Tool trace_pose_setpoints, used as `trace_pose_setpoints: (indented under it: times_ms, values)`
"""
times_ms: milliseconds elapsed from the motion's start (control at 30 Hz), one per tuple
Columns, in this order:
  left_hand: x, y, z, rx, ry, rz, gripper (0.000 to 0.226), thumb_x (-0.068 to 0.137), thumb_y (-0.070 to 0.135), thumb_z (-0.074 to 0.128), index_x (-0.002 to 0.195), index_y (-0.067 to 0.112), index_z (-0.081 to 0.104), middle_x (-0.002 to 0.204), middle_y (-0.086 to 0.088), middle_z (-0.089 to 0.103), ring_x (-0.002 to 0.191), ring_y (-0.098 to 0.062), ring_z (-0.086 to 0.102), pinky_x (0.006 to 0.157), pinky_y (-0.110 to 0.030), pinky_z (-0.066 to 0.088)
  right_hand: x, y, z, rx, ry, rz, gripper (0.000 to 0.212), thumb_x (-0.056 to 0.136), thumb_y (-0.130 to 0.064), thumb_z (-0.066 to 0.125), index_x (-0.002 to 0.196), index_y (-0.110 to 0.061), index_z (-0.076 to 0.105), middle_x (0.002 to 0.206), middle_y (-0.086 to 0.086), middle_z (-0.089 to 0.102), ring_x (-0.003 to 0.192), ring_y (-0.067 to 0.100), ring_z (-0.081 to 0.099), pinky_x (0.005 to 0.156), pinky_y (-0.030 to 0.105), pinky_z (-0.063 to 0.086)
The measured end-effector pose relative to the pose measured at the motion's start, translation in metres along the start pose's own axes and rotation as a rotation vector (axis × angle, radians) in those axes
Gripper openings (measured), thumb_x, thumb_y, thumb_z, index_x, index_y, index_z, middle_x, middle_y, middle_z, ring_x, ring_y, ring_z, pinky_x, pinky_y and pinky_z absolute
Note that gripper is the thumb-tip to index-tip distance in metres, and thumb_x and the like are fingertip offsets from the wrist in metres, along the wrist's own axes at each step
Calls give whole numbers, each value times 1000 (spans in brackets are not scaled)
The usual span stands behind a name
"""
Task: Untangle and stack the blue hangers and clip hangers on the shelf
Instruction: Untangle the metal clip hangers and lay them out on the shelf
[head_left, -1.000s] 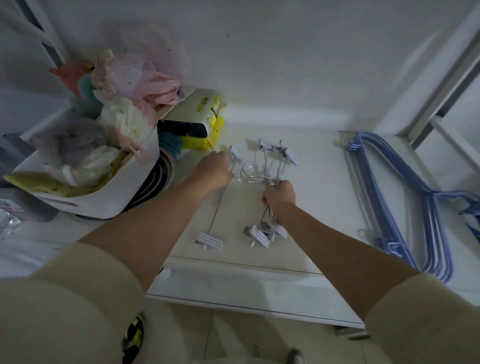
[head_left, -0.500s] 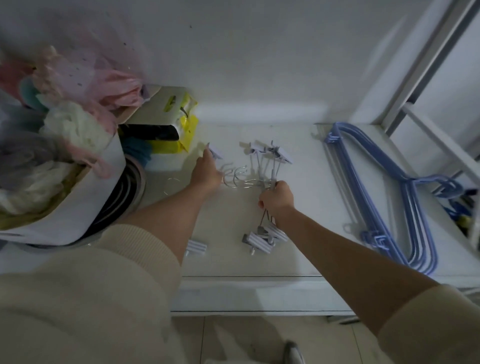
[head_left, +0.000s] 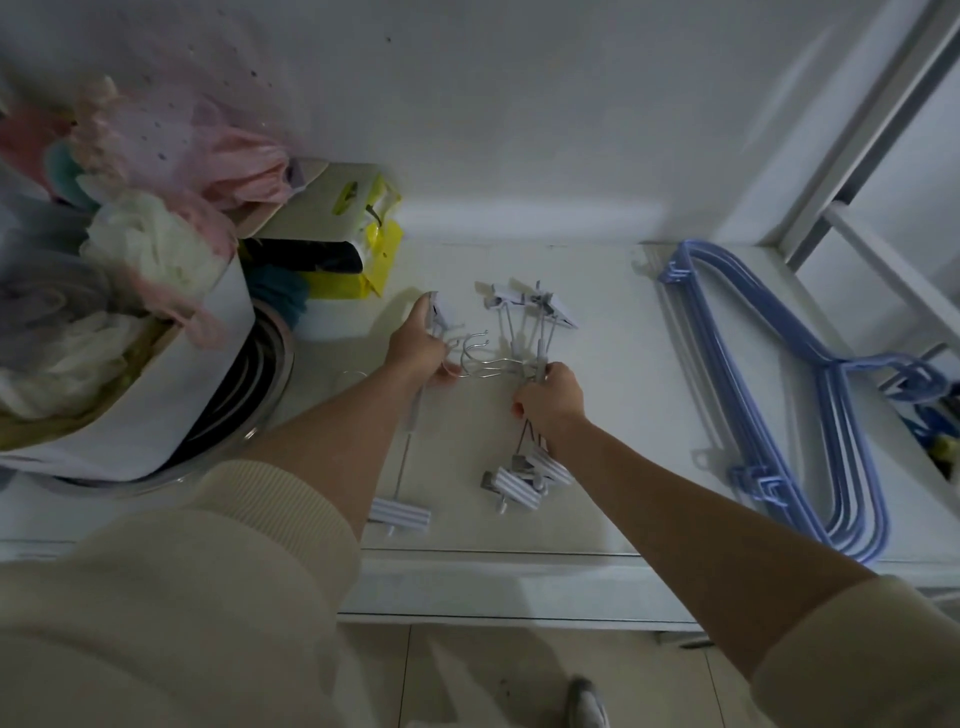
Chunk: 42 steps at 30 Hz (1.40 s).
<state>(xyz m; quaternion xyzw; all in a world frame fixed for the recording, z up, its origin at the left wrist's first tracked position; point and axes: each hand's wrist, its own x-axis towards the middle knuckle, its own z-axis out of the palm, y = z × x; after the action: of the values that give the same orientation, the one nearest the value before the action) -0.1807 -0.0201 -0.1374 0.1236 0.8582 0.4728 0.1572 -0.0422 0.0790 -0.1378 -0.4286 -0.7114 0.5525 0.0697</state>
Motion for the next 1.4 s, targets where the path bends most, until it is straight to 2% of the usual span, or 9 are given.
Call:
trace_pose_setpoints:
  times_ms: [67, 167, 267, 400, 467, 833, 1033, 1267, 1400]
  values:
    - [-2, -1, 2, -160, 10, -3, 72, 86, -10, 38, 145, 32, 35, 145, 2, 47, 116, -21, 57, 95, -33, 50, 0, 0, -1, -5, -2, -3, 31, 83, 3, 48, 113, -1, 56, 92, 12, 58, 54, 11, 48, 29, 13, 32]
    - [0, -4, 5, -196, 21, -58, 76, 82, -15, 30, 140, 32, 45, 144, 6, 45, 74, -16, 59, 54, -33, 59, -1, -1, -2, -19, 0, -2, 31, 83, 3, 48, 113, -1, 56, 91, 11, 57, 56, 10, 48, 36, 17, 33]
    - [2, -12, 5, -87, 95, -125, 68, 86, -12, 31, 138, 28, 49, 143, -4, 43, 89, -26, 55, 35, -21, 49, -1, -1, -4, -18, -4, 3, 30, 84, 3, 48, 112, -1, 55, 90, 10, 56, 56, 10, 48, 36, 16, 34]
    - [8, -14, -3, 283, -11, -28, 58, 89, 1, 40, 140, 27, 45, 143, -18, 45, 118, -37, 54, 88, -33, 49, -1, -2, -5, 10, 0, 0, 30, 84, 5, 47, 113, -2, 55, 90, 11, 56, 56, 10, 48, 36, 16, 35]
    - [13, -16, -7, 366, -76, 13, 54, 91, 6, 40, 139, 29, 46, 144, -17, 44, 125, -36, 49, 97, -31, 42, -2, -1, -3, 22, 5, 7, 30, 83, 5, 48, 111, -2, 55, 91, 12, 56, 58, 12, 48, 40, 19, 35]
    - [8, -25, -35, 633, 19, 280, 43, 90, 18, 49, 132, 25, 49, 123, -21, 54, 114, -39, 53, 92, -38, 45, -18, -4, 19, 96, -75, 3, 26, 77, 4, 52, 100, -9, 54, 83, 10, 59, 57, 16, 50, 46, 23, 37]
    - [-18, 3, -61, 30, 201, -46, 22, 93, 11, 37, 95, 8, 58, 88, -24, 62, 56, -28, 57, 45, -29, 48, -30, -12, 47, 130, -116, -30, 30, 80, -4, 61, 108, -9, 54, 93, 8, 57, 79, 22, 55, 62, 29, 42]
    - [-48, 2, -66, 358, 147, 87, 32, 86, 17, 53, 115, 11, 65, 116, -5, 66, 109, -24, 60, 83, -23, 43, -39, -13, 60, -9, -90, -76, 21, 88, -8, 52, 105, -2, 63, 87, 6, 66, 69, 20, 57, 47, 21, 37]
    - [-50, -11, -62, 317, 94, 92, 36, 87, 10, 52, 122, 8, 61, 126, -12, 61, 117, -27, 55, 93, -28, 42, -35, -12, 45, -81, -76, -93, 27, 80, 2, 48, 97, 0, 69, 83, 12, 67, 75, 25, 60, 58, 26, 45]
